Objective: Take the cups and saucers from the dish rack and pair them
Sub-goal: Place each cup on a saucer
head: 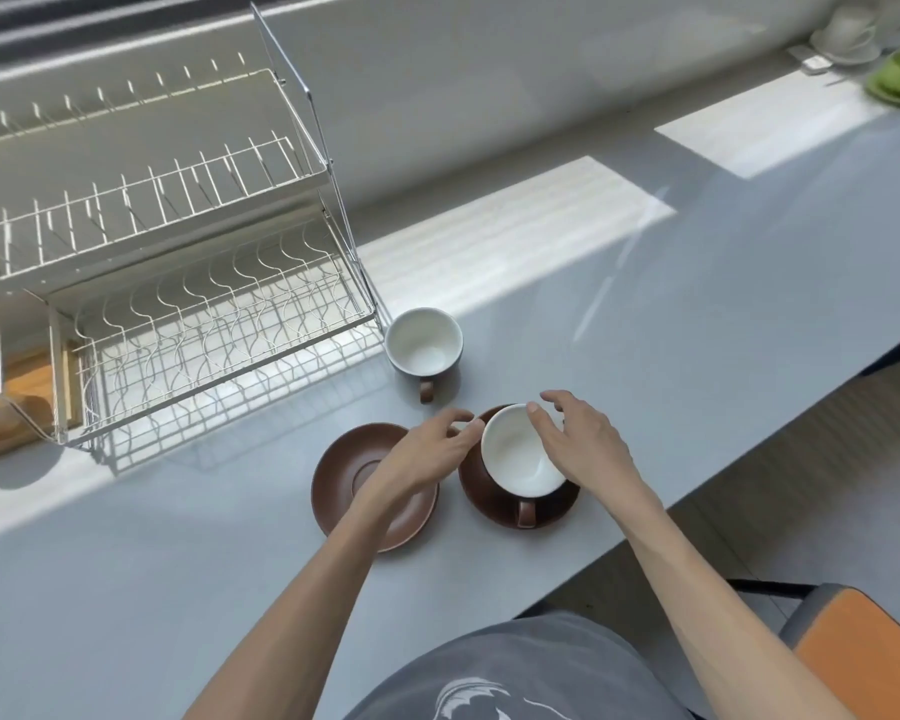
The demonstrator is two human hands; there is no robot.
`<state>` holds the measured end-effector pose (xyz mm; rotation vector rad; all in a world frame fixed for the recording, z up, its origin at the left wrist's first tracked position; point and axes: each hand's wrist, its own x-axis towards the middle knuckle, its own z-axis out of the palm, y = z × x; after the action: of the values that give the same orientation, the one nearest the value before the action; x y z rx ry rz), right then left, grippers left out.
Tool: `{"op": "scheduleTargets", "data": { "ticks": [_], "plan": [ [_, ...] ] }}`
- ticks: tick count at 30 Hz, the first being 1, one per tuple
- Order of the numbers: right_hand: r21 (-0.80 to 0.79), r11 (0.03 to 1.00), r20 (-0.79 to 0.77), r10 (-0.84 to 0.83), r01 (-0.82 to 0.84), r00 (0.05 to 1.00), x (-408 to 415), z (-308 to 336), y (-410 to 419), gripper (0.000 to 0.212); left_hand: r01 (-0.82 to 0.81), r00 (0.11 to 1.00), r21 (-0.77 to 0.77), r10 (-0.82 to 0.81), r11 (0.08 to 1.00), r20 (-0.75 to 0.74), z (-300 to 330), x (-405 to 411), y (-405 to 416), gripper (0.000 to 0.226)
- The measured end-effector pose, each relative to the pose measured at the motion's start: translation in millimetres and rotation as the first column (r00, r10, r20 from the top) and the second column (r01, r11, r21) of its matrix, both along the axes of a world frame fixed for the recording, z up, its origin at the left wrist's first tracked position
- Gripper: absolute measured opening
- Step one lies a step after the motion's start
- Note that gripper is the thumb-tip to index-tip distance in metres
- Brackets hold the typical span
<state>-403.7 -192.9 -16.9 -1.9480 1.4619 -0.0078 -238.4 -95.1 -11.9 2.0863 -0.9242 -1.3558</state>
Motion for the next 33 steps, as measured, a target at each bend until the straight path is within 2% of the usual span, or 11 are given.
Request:
{"op": "scheduleTargets", "data": {
  "ticks": [3, 5, 8, 10, 12, 13, 20, 23, 25, 30, 33],
  "plan": [
    [-0.135, 0.982, -0.1, 0.12, -0.133, 0.988, 21.2, 11.5, -13.8, 0.05, 0.116, 0.975, 0.07, -0.127, 0.991, 0.184, 13.0, 28.5, -1.5, 0.045],
    [-0.212, 0.955, -0.119, 0.187, -0.209, 0.975, 37.5, 14.4, -21.2, 0.05, 0.146, 0.924, 0.109, -0.175, 0.983, 0.341, 15.7, 45.4, -2.1, 0.045],
    [-0.3, 0.901, -0.139, 0.284, -0.314, 0.949, 62.3, 11.5, -28.8, 0.05, 0.164, 0.698, 0.218, -0.269, 0.962, 0.664, 11.5, 63.0, -3.6, 0.049],
    [-0.356, 0.864, -0.141, 0.328, -0.357, 0.934, 77.8, 7.9, -32.6, 0.051, 0.127, 0.554, 0.227, -0.259, 0.966, 0.791, 6.4, 68.7, -5.6, 0.054],
    [-0.388, 0.845, -0.109, 0.354, -0.368, 0.929, 91.2, 3.9, -35.3, 0.052, 0.091, 0.484, 0.148, -0.174, 0.985, 0.858, -1.8, 72.2, -10.0, 0.059],
    [-0.391, 0.846, -0.085, 0.36, -0.363, 0.929, 97.0, 1.4, -36.6, 0.053, 0.075, 0.486, 0.103, -0.126, 0.992, 0.865, -5.9, 73.0, -13.4, 0.061],
    [-0.339, 0.88, 0.021, 0.36, -0.332, 0.933, 123.0, -20.9, -43.6, 0.056, -0.03, 0.638, -0.169, 0.149, 0.985, 0.755, -33.3, 67.3, -32.3, 0.064],
    [-0.259, 0.925, 0.109, 0.312, -0.276, 0.944, 130.5, -29.3, -44.8, 0.06, -0.166, 0.797, -0.254, 0.282, 0.953, 0.534, -40.4, 66.4, -39.5, 0.063],
    [-0.191, 0.951, 0.167, 0.276, -0.244, 0.946, 135.1, -32.3, -44.3, 0.062, -0.244, 0.851, -0.295, 0.35, 0.924, 0.391, -42.2, 65.9, -43.2, 0.063],
    [-0.068, 0.977, 0.223, 0.21, -0.2, 0.952, 142.8, -32.3, -40.6, 0.064, -0.373, 0.891, -0.273, 0.424, 0.887, 0.16, -42.0, 69.6, -47.4, 0.059],
    [-0.004, 0.989, 0.237, 0.146, -0.149, 0.96, 145.5, -28.9, -42.6, 0.064, -0.551, 0.833, -0.224, 0.548, 0.804, -0.084, -45.9, 76.2, -47.9, 0.068]
  ]
}}
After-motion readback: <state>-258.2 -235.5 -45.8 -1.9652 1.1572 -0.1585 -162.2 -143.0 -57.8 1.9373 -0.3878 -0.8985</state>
